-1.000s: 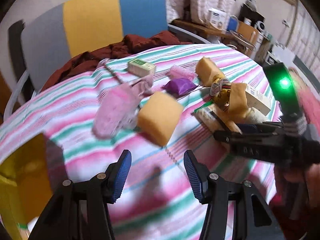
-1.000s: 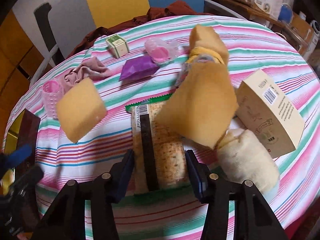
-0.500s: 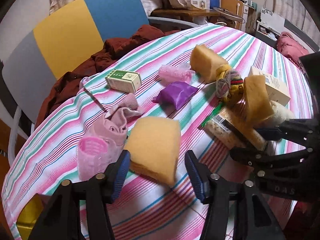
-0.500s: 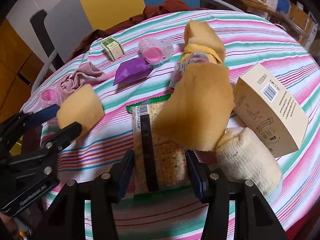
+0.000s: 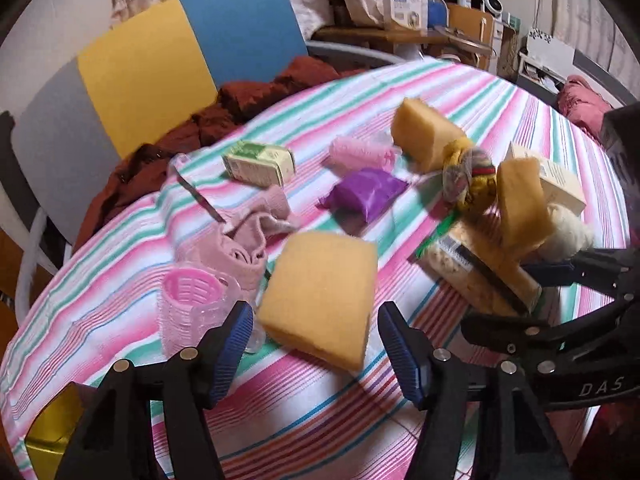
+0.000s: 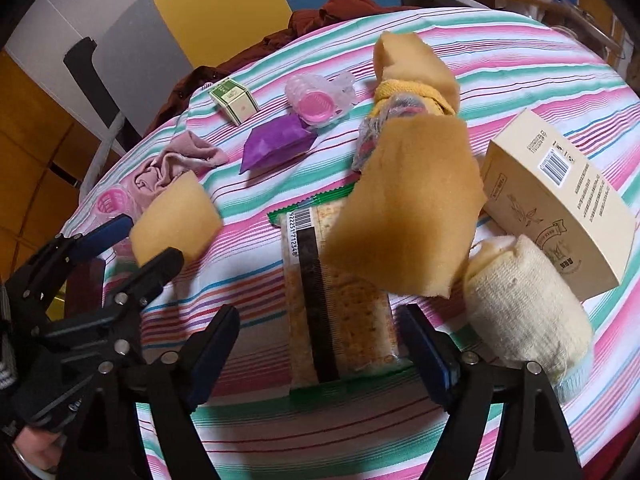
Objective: Organize objects
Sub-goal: 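Grasp the cracker pack with the right tool while the left tool grasps a yellow sponge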
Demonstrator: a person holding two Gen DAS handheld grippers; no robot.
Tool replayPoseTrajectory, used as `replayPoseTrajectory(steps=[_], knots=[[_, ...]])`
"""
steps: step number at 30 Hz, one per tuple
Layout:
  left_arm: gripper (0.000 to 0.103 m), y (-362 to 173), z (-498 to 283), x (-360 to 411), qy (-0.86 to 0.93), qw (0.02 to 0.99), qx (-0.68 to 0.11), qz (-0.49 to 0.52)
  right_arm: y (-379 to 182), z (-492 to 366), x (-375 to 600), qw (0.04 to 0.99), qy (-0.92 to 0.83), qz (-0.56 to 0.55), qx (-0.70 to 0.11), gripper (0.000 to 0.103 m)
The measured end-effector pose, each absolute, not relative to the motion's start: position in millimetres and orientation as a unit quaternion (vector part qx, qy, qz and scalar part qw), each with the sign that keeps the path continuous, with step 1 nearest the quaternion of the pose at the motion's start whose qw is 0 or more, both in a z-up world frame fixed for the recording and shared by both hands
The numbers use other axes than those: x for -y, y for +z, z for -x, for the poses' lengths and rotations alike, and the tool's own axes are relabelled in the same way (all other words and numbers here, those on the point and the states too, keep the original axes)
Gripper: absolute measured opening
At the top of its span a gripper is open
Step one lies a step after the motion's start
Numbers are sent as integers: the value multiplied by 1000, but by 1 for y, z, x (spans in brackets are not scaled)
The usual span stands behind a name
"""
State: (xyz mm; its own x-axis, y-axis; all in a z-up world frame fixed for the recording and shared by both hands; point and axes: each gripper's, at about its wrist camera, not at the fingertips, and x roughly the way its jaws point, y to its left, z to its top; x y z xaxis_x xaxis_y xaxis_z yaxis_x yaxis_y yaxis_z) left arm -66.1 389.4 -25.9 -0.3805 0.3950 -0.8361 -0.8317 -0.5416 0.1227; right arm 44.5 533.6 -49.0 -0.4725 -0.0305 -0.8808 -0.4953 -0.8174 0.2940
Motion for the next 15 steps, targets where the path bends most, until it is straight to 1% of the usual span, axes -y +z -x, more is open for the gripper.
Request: replayPoseTrajectory(steps=[2,6,9,11,12,15], knots=[[66,-31,64,-393,777,396,-293,392,-48,-47,-534,146,815,495,-264,79],[66,-38,55,-399,772,402,-316,378,-49,-44,-536,159,814,502,-246,63],[65,-42,51,-400,774,398,-318,376,-49,-41,-535,162,815,506,-231,62],[60,-44,50,-396,776,393,-311,382,-50,-40,-534,164,815,507,-226,62],[56,-46,53,-392,779,387,-303,391,-49,-41,-535,164,816,506,-227,62],[55,-45,58,-377,780,389,-254,418,-50,-40,-536,165,817,506,-224,62]])
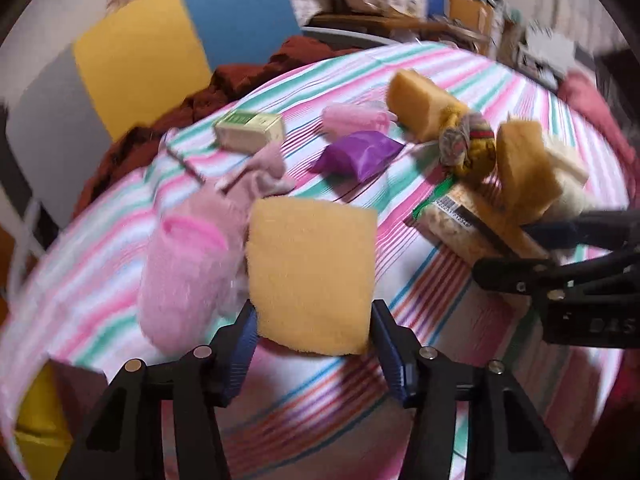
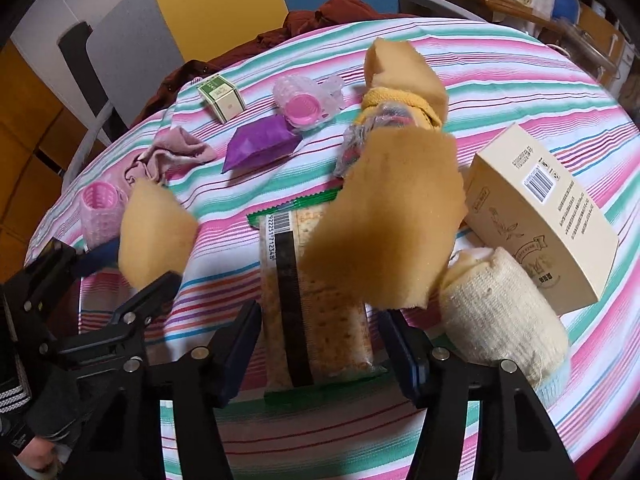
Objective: Organize objects
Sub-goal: 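Grasp the cracker pack with the right tool while the left tool grasps a yellow sponge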
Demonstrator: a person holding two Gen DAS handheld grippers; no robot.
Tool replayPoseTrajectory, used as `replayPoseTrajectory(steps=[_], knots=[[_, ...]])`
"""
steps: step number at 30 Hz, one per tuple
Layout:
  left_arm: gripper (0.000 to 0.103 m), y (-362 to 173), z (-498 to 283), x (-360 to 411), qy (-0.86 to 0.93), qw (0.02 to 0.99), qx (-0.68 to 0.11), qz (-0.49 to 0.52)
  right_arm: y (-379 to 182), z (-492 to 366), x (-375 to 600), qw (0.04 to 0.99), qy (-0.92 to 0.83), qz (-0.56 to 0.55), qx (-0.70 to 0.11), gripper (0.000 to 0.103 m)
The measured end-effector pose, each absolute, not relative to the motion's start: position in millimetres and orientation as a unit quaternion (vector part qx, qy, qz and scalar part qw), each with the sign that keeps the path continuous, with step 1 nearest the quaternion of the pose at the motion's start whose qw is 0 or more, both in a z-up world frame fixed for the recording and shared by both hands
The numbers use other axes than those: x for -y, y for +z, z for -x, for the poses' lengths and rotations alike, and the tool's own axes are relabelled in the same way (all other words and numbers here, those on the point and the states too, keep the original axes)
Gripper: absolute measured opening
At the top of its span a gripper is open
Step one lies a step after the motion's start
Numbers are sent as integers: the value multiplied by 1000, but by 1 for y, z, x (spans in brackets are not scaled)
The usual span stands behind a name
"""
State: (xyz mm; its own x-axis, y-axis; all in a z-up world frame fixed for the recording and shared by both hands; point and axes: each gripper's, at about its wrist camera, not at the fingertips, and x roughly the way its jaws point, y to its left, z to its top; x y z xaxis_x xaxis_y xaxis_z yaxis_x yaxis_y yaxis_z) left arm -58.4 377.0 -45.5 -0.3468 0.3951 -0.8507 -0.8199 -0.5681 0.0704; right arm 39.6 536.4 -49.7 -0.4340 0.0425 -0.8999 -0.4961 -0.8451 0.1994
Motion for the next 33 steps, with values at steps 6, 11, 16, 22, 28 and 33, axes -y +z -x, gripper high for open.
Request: replayPoseTrajectory(steps=[6,11,16,22,28,33], knots=[[53,-42,50,-352,790,380,-184,445,-50,-34,-526,173,821,516,-175,57],[53,-40,20,-343,794,391,-179,431,-48,-38,-529,171,823,508,-188,51],[53,-41,2,-330,795,395,-157,433,-44,-40,-522,152,827,505,-194,51],[53,-40,-6,-309,804,386,-138,431,-42,-42,-510,117,833,502,-201,50],[52,-33,-16,-289,811,383,-122,425,-41,-39,-491,74,837,500,-210,49],[52,-23,-20,-271,815,384,-105,421,-39,-46,-483,49,838,492,-228,49]])
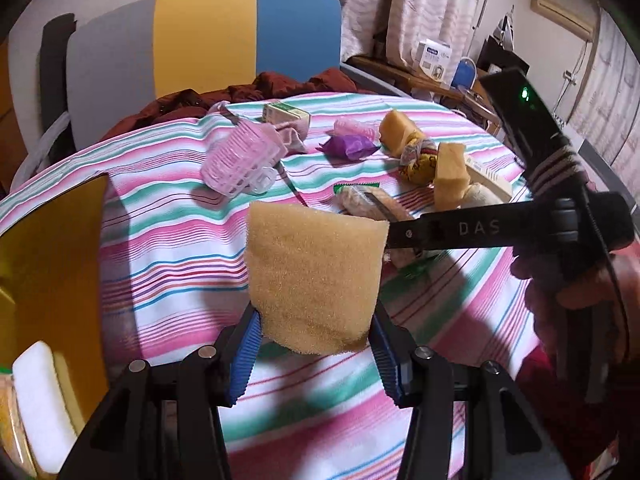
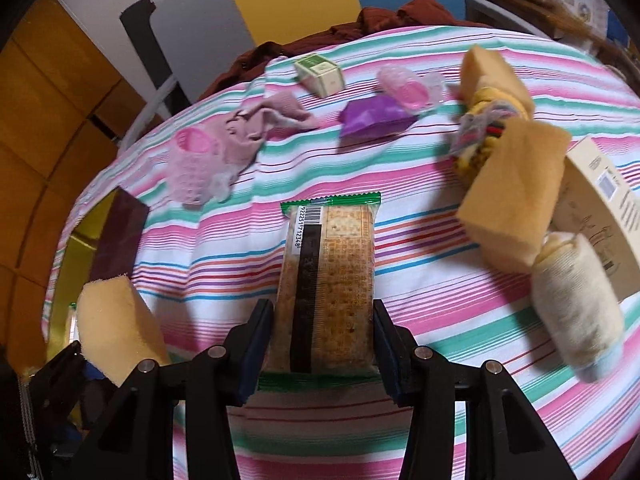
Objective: Organize objects
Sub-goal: 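Grasp the cracker pack with the right tool while the left tool grasps a yellow sponge, then place the cracker pack and yellow sponge into the gold tray with both tools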
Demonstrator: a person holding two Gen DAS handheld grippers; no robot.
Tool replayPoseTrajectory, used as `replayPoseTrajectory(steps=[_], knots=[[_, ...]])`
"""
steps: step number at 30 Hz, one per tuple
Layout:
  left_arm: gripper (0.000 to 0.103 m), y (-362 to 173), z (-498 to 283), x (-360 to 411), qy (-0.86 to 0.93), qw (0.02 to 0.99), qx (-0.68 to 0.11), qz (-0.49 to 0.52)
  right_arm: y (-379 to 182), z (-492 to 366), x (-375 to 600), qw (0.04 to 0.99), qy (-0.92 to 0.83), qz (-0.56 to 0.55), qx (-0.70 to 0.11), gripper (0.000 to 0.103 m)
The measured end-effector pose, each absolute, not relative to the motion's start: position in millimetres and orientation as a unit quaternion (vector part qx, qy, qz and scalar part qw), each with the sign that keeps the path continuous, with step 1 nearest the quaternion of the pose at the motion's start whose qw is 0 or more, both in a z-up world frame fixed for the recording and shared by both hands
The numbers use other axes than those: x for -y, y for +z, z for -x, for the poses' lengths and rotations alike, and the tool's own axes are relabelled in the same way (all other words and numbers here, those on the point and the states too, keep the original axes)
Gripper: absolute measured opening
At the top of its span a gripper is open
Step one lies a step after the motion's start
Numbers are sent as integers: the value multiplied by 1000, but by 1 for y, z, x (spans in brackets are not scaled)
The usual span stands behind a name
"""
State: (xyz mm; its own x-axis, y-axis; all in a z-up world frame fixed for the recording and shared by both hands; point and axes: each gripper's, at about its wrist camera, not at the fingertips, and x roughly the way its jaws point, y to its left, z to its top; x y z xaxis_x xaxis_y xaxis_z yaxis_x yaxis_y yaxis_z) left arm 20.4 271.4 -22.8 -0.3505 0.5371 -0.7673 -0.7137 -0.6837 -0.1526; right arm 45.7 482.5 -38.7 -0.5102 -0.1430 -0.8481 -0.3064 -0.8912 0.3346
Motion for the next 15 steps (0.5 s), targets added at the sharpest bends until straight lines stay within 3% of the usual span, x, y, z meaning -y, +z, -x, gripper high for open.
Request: replayPoseTrajectory(steps=[15], knots=[[52,5,-15,-198,831,367,-32,417,-38,-59,-434,-34,813,470,-343,48]])
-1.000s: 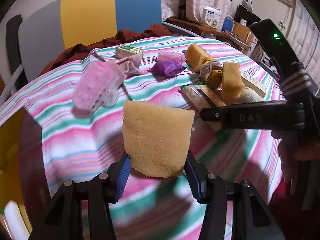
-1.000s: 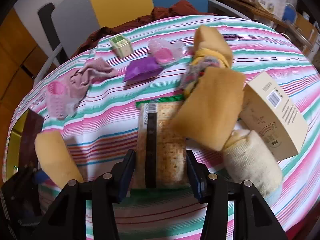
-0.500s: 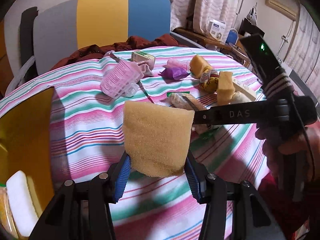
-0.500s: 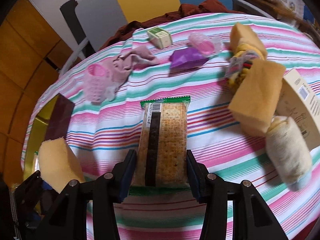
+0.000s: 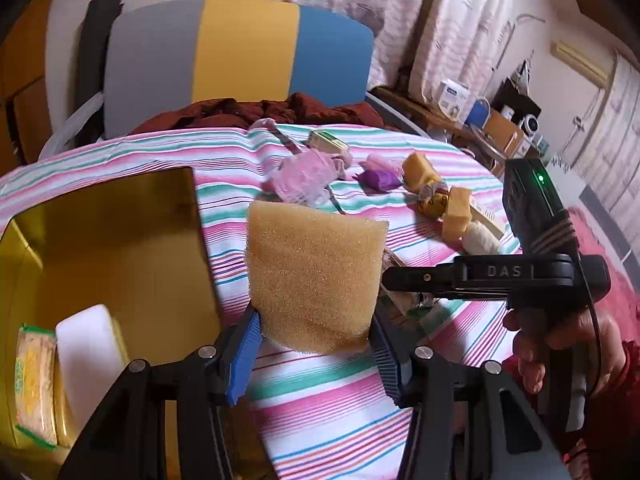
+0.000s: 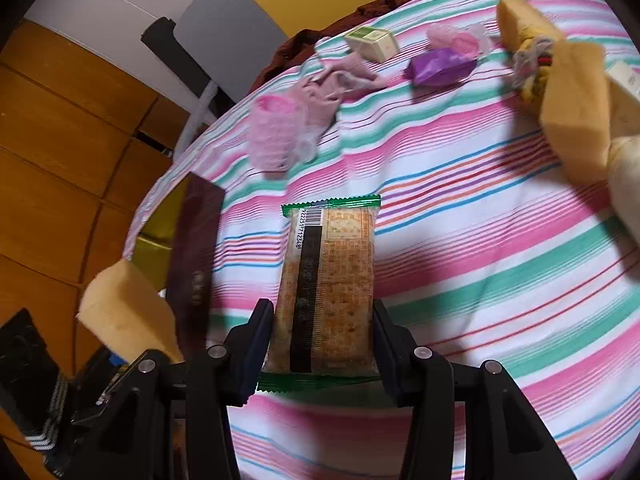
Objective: Organize objects
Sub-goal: 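Place the cracker pack and yellow sponge into the gold tray with both tools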
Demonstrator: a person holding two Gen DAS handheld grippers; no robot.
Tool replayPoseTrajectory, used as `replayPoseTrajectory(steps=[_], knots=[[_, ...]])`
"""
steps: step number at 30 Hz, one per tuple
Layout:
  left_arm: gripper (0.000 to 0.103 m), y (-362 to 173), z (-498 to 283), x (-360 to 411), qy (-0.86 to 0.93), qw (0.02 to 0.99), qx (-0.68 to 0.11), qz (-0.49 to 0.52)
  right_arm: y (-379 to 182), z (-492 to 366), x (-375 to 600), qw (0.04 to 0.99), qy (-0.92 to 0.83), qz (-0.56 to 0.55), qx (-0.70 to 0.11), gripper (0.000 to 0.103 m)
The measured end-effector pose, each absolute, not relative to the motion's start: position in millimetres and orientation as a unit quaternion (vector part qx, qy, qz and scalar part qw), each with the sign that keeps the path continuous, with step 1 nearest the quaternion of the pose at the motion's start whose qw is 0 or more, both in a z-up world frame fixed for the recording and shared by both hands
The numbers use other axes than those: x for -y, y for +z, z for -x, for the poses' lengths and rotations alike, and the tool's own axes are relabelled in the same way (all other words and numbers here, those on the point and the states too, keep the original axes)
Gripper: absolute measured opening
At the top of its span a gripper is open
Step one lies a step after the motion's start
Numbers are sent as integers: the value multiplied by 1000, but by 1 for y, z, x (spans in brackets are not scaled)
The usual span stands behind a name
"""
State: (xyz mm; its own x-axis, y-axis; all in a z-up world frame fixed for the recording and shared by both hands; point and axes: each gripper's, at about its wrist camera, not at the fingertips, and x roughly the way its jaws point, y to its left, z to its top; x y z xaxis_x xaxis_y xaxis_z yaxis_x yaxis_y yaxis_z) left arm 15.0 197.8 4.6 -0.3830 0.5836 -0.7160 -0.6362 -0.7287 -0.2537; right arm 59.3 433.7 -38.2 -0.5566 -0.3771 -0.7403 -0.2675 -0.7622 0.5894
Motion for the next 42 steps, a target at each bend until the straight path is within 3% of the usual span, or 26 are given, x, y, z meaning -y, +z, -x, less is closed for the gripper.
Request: replayPoseTrajectory(steps=[15,26,30,31,33,42], knots=[[52,14,33,-99,858,300,47,415,21,-2,-329,121,-830,-453,301,48],[52,-24,102,-32,858,199,44,471,-8,83,-224,98,-835,-514,170,48],[53,-35,128,-19,859,168,41,482,-17,113,-206,79,-844,-505,163,50],[53,-36,136,-16,860,160,42,483,-18,118,-205,76,-847,-497,174,53],[55,-40,149,-10,858,141,44,491,-17,121,-204,72,-847,-490,194,78],[69,-41,139,5,848,137,88,504,-4,94,-204,92,-849,-482,194,85]])
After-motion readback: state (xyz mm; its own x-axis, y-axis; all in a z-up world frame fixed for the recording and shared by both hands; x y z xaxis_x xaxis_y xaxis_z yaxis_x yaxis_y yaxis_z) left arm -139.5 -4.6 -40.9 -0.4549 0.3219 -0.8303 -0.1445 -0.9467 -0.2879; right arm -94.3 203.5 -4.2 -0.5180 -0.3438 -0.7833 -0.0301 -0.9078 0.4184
